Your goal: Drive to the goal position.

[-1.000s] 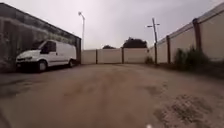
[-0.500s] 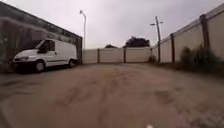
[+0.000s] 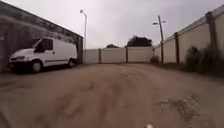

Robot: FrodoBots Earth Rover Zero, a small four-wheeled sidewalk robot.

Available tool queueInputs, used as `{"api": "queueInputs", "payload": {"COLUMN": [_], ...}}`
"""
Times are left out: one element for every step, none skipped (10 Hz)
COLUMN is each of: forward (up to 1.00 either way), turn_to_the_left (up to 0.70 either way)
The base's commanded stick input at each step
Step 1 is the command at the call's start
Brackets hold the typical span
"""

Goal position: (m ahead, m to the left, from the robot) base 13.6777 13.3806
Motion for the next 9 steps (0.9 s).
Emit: {"api": "queueInputs", "payload": {"forward": [0.85, 0.85, 0.85, 0.85, 0.85, 0.85, 0.85, 0.85, 0.85], "turn_to_the_left": [0.05, 0.05, 0.05, 0.05, 0.05, 0.05, 0.05, 0.05, 0.05]}}
